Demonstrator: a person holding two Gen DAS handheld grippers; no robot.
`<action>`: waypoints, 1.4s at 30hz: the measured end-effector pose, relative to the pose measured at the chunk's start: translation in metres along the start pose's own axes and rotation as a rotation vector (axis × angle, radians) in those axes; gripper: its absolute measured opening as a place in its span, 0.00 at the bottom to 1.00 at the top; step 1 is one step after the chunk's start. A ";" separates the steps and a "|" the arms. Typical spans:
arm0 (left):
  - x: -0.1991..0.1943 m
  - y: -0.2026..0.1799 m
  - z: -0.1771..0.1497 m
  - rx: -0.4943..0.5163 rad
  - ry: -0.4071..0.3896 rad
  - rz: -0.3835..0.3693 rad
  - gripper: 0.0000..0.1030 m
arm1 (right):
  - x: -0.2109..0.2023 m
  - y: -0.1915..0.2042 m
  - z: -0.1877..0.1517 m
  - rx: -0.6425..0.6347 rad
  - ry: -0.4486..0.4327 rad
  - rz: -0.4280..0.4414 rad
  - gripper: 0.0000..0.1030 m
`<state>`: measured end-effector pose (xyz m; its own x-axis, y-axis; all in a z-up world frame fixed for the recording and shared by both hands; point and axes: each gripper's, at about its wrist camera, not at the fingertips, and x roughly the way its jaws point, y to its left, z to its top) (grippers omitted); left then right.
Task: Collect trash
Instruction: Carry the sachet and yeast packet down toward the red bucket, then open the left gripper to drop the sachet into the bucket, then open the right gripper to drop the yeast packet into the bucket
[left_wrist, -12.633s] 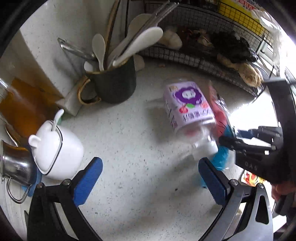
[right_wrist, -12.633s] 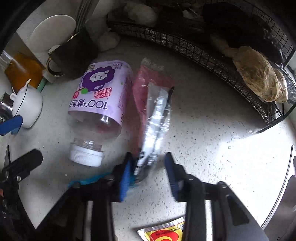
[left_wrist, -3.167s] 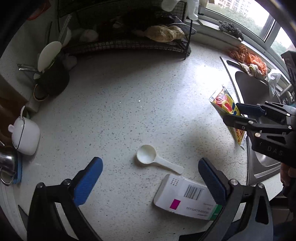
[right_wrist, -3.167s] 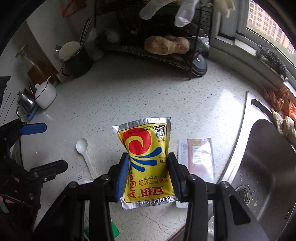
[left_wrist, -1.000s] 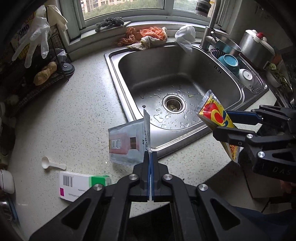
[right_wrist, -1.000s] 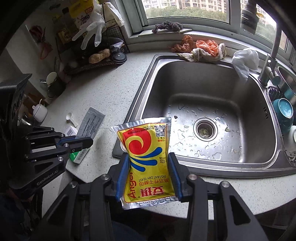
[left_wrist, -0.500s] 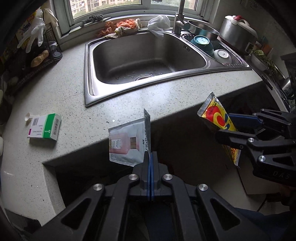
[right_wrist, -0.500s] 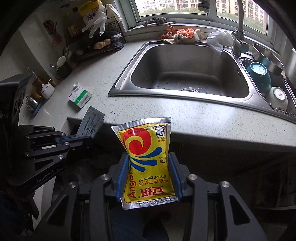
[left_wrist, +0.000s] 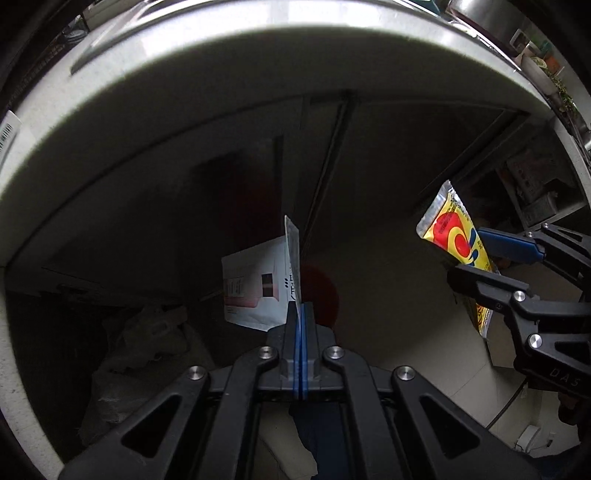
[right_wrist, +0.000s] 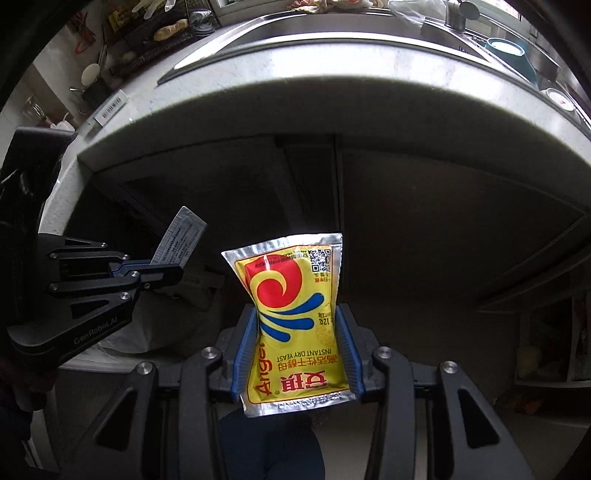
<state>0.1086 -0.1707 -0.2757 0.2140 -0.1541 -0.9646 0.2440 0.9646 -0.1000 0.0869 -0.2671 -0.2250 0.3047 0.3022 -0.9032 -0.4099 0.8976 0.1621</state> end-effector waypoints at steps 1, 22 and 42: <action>0.015 0.000 -0.002 0.004 0.002 0.005 0.00 | 0.013 -0.003 -0.003 -0.001 0.000 0.004 0.38; 0.214 -0.001 -0.030 0.007 0.043 0.005 0.25 | 0.204 -0.040 -0.031 0.083 0.078 0.012 0.38; 0.157 0.029 -0.048 -0.032 0.023 0.032 0.58 | 0.179 -0.034 -0.036 0.045 0.140 0.044 0.39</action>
<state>0.1039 -0.1562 -0.4413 0.1996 -0.1181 -0.9727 0.2070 0.9754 -0.0760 0.1248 -0.2551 -0.4063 0.1629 0.2962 -0.9411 -0.3804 0.8990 0.2171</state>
